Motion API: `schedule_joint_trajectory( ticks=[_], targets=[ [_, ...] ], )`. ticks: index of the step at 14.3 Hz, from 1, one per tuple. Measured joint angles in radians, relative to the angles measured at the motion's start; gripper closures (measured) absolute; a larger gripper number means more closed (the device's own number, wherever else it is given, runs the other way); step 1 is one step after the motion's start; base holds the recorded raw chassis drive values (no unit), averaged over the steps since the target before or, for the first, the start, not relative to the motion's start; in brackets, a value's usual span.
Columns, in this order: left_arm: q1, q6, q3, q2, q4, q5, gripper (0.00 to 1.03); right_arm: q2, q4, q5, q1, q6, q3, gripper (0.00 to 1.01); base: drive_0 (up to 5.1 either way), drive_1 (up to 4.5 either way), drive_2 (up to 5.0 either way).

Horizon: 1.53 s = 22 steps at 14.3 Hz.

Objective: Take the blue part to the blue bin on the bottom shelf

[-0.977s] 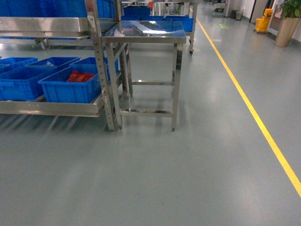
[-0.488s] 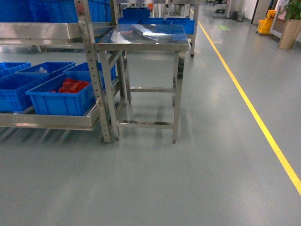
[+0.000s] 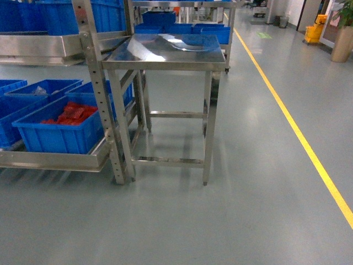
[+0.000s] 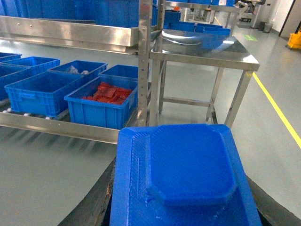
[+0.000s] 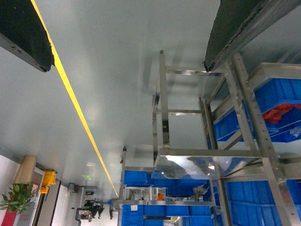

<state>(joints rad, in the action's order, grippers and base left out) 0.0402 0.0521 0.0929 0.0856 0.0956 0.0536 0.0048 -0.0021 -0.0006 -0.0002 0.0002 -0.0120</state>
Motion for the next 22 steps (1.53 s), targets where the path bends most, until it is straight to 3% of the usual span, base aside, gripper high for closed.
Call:
schedule_joint_trajectory(
  ticks=[22],
  targets=[
    [0.0, 0.0, 0.0, 0.001, 0.002, -0.001, 0.6, 0.0, -0.002, 0.0, 0.0, 0.0, 0.0, 0.03, 0.0, 4.17, -4.1]
  ],
)
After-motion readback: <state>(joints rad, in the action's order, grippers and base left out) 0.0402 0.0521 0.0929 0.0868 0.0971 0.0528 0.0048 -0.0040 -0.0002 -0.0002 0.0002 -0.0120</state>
